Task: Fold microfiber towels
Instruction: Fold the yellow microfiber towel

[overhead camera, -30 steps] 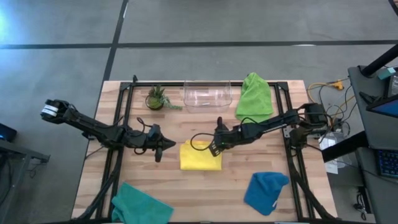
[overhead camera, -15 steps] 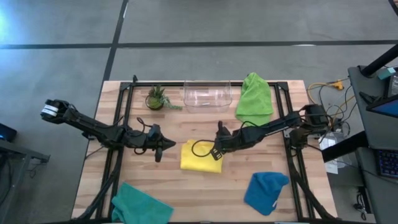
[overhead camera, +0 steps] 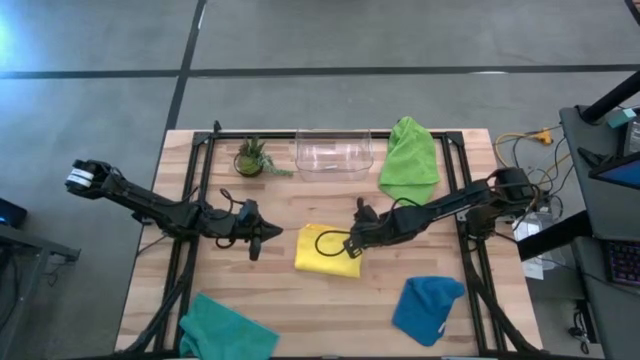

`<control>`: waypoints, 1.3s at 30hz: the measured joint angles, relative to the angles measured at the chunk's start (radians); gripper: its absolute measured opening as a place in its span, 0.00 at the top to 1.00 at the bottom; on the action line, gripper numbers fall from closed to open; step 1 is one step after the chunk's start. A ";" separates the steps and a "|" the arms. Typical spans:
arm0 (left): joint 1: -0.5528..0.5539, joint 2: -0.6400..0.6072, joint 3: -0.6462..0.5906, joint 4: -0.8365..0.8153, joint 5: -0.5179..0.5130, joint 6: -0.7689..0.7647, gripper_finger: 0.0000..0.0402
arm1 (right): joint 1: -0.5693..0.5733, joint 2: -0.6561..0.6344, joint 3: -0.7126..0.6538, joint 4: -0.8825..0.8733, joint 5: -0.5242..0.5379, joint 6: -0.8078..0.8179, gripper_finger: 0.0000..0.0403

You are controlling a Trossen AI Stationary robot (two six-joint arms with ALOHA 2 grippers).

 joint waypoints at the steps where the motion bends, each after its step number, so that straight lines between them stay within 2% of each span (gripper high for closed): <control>1: 0.000 0.000 0.000 0.000 0.000 0.000 1.00 | 0.000 0.006 0.000 -0.001 -0.009 0.004 0.98; 11: 0.000 0.000 0.000 0.002 0.000 -0.002 1.00 | -0.002 0.075 -0.002 -0.067 -0.049 0.061 0.96; 15: 0.000 0.000 0.000 0.002 0.000 -0.003 1.00 | -0.002 0.050 -0.002 -0.107 -0.044 0.047 0.88; 23: 0.000 0.000 0.000 0.002 0.002 -0.003 1.00 | 0.035 -0.078 -0.002 -0.142 0.057 -0.075 0.65; 28: -0.001 0.000 0.000 0.003 0.089 0.032 1.00 | 0.099 -0.127 -0.002 -0.095 0.060 -0.239 0.58; 31: 0.000 0.013 0.002 0.005 0.112 0.040 1.00 | 0.146 -0.132 -0.005 -0.049 0.057 -0.281 0.56; 34: 0.001 0.044 0.021 0.014 0.134 0.022 1.00 | 0.177 -0.128 -0.019 -0.001 0.055 -0.206 0.55; 39: 0.027 0.159 0.078 0.014 0.162 -0.031 1.00 | 0.188 -0.139 -0.109 0.098 0.057 0.128 0.56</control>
